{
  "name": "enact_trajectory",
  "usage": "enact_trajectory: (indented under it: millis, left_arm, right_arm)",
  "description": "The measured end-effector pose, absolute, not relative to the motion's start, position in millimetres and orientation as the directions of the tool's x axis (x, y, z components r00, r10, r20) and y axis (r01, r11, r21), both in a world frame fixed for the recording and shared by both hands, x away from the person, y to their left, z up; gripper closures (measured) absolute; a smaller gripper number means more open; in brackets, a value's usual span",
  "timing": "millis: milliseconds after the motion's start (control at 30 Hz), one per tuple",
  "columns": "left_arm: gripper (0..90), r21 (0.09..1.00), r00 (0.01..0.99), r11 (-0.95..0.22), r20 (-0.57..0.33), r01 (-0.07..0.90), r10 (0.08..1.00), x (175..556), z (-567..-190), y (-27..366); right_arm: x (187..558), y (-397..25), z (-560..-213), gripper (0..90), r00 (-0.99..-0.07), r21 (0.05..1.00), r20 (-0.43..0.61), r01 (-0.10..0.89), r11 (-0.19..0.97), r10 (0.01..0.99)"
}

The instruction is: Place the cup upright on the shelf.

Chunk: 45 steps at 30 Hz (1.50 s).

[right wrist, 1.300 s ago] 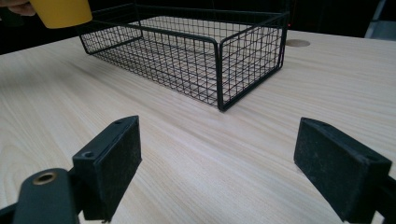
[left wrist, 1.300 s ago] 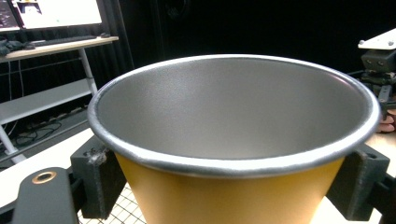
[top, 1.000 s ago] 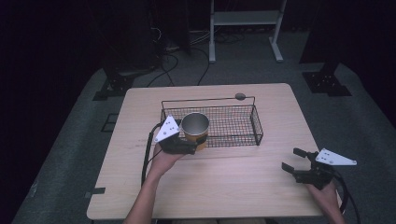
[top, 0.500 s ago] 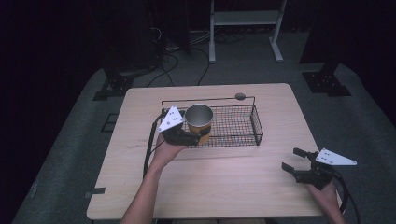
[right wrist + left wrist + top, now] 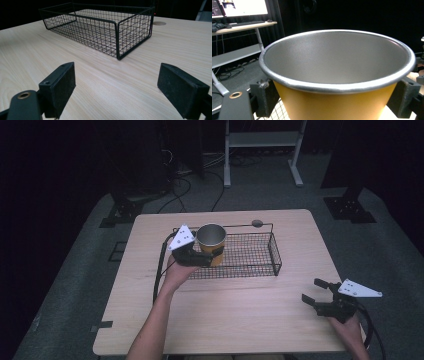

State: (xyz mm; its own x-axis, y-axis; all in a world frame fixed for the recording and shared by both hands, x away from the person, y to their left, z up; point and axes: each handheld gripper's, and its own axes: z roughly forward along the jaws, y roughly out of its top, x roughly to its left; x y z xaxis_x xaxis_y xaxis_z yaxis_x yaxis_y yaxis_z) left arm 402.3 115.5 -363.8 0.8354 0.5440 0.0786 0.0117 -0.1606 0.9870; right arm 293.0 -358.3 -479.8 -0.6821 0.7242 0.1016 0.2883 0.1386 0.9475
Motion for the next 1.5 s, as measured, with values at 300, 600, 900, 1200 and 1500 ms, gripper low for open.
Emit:
enact_trajectory:
  millis: [300, 600, 900, 1200, 1500]
  left_arm:
    - [13.9, 0.985, 0.841, -0.173, 0.087, 0.008, 0.534, 413, -359, 108]
    - [13.9, 0.985, 0.846, -0.172, 0.085, 0.008, 0.526, 428, -357, 101]
    - [13.9, 0.985, 0.850, -0.171, 0.088, 0.002, 0.519, 440, -353, 96]
    - [13.9, 0.987, 0.857, -0.161, 0.080, 0.003, 0.509, 453, -350, 91]
    - [13.9, 0.987, 0.866, -0.162, 0.079, 0.002, 0.494, 463, -349, 84]
  right_arm:
    - [293, -358, -480, 13.9, -0.683, 0.948, 0.102, 0.287, 0.138, 0.723]
    - [293, -359, -480, 13.9, -0.684, 0.948, 0.103, 0.286, 0.136, 0.722]
    - [293, -359, -480, 13.9, -0.685, 0.948, 0.105, 0.288, 0.135, 0.721]
    - [293, -359, -480, 13.9, -0.685, 0.949, 0.105, 0.286, 0.134, 0.721]
    - [293, -360, -480, 13.9, -0.687, 0.949, 0.108, 0.286, 0.131, 0.719]
